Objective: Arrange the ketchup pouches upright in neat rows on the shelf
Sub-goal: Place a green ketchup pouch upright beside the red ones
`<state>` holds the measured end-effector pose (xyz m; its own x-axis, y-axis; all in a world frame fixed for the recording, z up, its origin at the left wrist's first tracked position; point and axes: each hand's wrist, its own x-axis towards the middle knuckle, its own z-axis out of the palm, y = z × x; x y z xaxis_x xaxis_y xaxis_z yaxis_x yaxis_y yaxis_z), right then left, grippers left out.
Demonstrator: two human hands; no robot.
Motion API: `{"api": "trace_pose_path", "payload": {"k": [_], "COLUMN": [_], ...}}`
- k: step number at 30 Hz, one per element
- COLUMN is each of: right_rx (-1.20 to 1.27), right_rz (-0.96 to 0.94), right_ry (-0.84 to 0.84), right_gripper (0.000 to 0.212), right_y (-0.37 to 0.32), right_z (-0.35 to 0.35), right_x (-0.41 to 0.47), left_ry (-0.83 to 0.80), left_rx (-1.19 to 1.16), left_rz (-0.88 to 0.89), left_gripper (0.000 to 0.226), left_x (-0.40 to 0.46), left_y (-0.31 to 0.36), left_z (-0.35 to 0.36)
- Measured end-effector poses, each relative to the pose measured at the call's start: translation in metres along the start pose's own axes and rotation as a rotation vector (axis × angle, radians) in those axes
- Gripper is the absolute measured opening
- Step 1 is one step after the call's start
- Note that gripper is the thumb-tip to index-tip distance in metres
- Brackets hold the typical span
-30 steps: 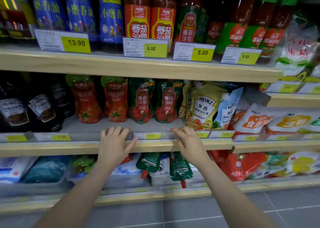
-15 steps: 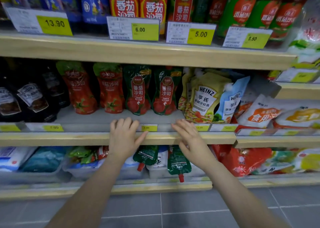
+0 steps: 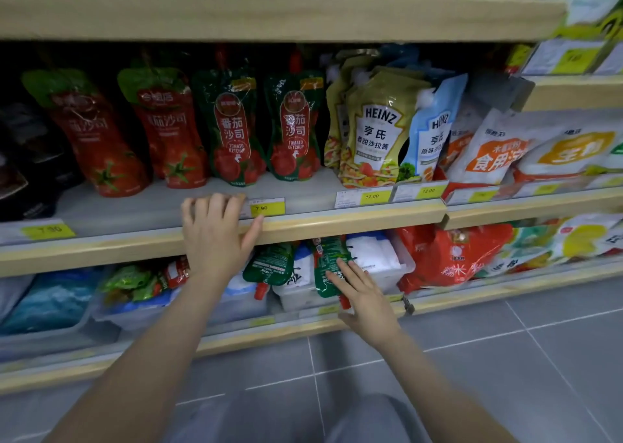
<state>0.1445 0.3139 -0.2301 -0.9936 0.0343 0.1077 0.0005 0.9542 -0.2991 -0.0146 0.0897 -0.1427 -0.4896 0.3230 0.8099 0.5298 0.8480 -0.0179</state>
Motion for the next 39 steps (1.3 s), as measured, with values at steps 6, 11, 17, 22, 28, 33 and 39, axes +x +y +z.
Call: {"api": "trace_pose_path", "payload": {"k": [6, 11, 17, 22, 28, 33, 39], "right_rx": [0.104, 0.066, 0.215, 0.250, 0.277, 0.407, 0.658], "right_rz": [-0.032, -0.151, -0.088, 0.008, 0.074, 0.108, 0.259], "right_ry": [0.047, 0.156, 0.312, 0.234, 0.188, 0.100, 0.145], "right_gripper": [0.065, 0.047, 0.025, 0.020, 0.012, 0.015, 0.014], "right_y": [-0.001, -0.009, -0.036, -0.060, -0.078, -0.082, -0.076], "right_z": [0.003, -0.020, -0.101, -0.174, -0.217, -0.221, -0.206], "right_x": [-0.005, -0.022, -0.007, 0.025, 0.040, 0.041, 0.042], "left_ry": [-0.003, -0.028, -0.239, -0.517, -0.702, -0.851, -0.913], "left_rx": [-0.017, -0.033, -0.119, -0.289, -0.916, -0.982, -1.004], "left_rz": [0.001, -0.012, -0.031, 0.126, 0.014, -0.307, -0.320], "left_gripper": [0.038, 0.037, 0.061, 0.100, 0.089, 0.070, 0.066], "left_x": [0.001, 0.004, 0.009, 0.017, -0.003, -0.013, -0.014], "left_y": [0.000, 0.004, 0.010, 0.005, 0.058, 0.092, 0.085], "left_z": [-0.001, -0.008, -0.027, -0.039, -0.070, -0.058, -0.047]}}
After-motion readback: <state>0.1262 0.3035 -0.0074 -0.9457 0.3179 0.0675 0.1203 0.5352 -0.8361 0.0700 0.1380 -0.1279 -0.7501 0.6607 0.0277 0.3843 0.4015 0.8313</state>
